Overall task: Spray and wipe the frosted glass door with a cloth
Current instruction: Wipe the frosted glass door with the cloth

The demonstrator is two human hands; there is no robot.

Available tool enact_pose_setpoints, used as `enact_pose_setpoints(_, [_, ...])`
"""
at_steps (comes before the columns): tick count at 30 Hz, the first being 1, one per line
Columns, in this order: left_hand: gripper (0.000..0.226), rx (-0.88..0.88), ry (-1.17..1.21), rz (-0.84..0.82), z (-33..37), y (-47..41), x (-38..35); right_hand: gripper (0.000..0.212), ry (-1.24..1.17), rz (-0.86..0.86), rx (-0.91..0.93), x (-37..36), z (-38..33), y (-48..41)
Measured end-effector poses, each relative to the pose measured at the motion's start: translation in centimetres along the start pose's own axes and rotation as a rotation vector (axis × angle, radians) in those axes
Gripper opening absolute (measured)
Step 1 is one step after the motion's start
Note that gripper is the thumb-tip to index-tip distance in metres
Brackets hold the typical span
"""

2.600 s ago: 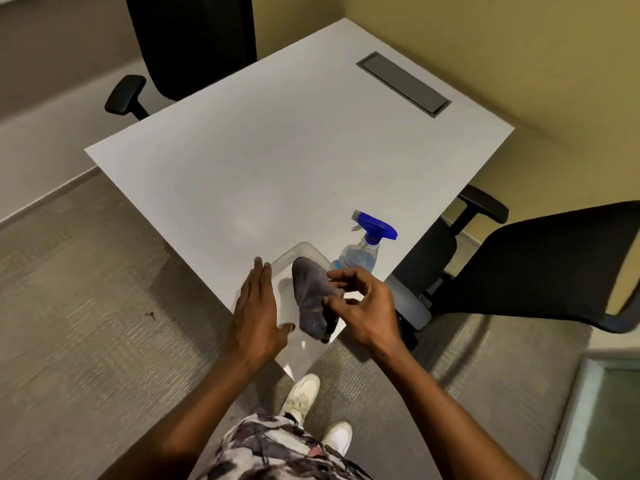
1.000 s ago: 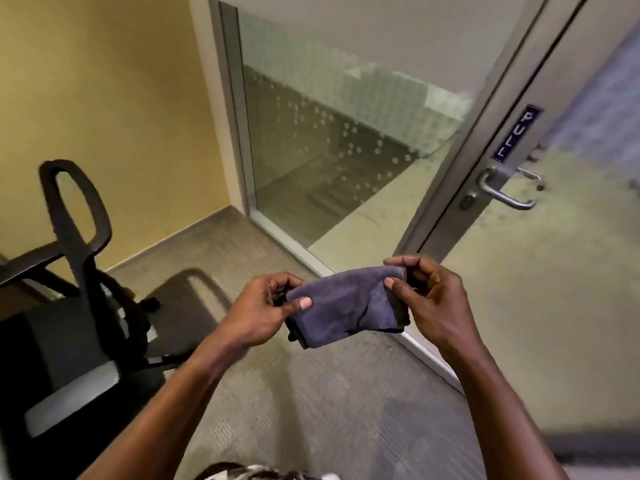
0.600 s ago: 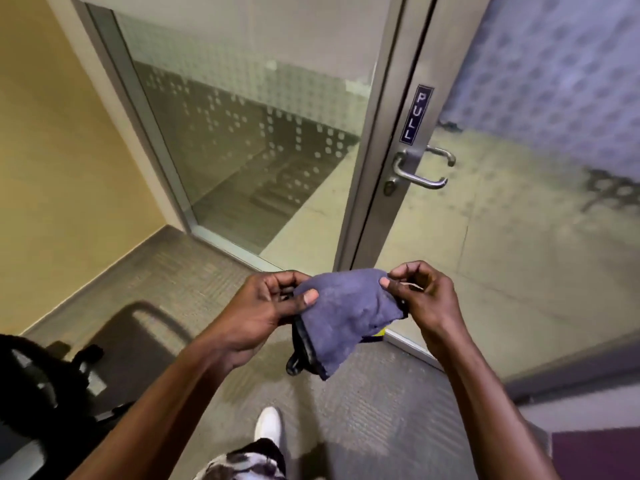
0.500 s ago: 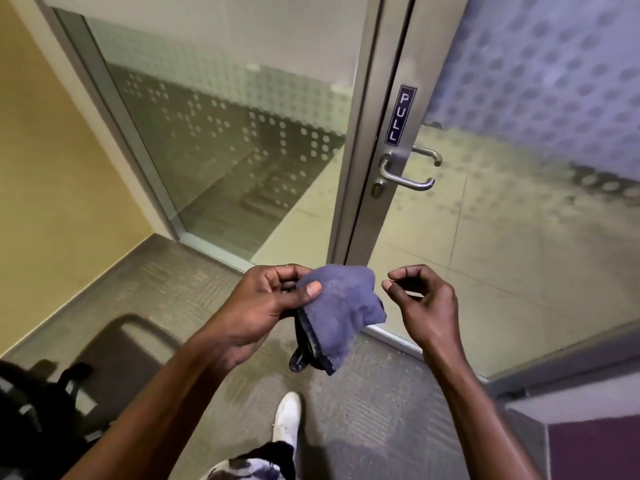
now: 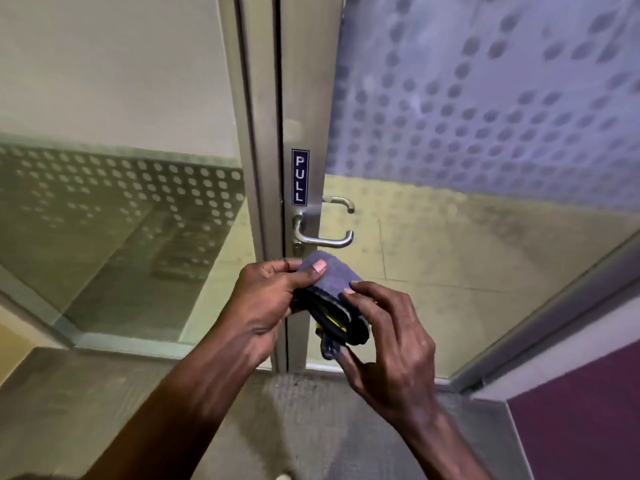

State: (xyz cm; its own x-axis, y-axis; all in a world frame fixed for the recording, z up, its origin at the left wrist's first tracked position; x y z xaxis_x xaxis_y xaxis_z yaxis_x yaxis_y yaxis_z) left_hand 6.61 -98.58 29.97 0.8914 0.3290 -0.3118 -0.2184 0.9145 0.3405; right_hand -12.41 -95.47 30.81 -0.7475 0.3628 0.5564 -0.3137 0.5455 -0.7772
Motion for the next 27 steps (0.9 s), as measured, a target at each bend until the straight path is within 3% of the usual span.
enact_pose_setpoints(2, [0.044,-0.026,0.02,-0.043,1.6,-1.1,-1.6,0.038,0.072,0.089,0.006,0.4,1.0,-1.6])
enact_pose_setpoints(5, [0.044,-0.199,-0.061,-0.043,3.4,-2.3,-4.0,0.039,-0.026,0.185,-0.135,1.4,3.4,-4.1])
enact_pose_setpoints(8, [0.043,-0.529,-0.317,-0.003,3.6,-1.8,-6.3,0.036,-0.218,0.279,-0.379,2.7,6.4,-6.6])
enact_pose_setpoints(11, [0.069,-0.939,-0.673,0.01,2.6,-1.4,-8.1,0.034,-0.377,0.294,-0.529,3.5,8.8,-9.0])
enact_pose_setpoints(14, [0.095,-1.247,-0.9,0.019,1.2,-2.2,-11.0,0.033,-0.474,0.246,-0.553,4.6,10.8,-11.4])
enact_pose_setpoints(18, [0.106,-1.389,-0.968,0.132,0.8,-3.2,-16.0,0.033,-0.535,0.2,-0.517,6.5,13.4,-13.7])
enact_pose_setpoints(23, [0.067,-1.416,-0.903,0.235,1.5,-4.6,-24.0,0.034,-0.648,0.15,-0.481,9.0,18.4,-15.6])
enact_pose_setpoints(27, [0.062,-1.452,-0.817,0.251,2.5,-6.0,-30.3,0.034,-0.718,0.101,-0.401,12.9,22.8,-17.7])
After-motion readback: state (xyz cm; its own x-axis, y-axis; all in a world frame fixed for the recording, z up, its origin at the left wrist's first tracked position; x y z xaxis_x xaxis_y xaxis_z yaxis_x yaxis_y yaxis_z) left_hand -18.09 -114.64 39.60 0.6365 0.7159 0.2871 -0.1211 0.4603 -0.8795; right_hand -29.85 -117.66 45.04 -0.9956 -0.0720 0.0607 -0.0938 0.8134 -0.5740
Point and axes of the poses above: each hand's wrist, its own y-axis away from the middle knuckle, its own x-axis out of the back of the hand, z = x × y, the point moved 5 cm from there along -y, towards the middle knuckle
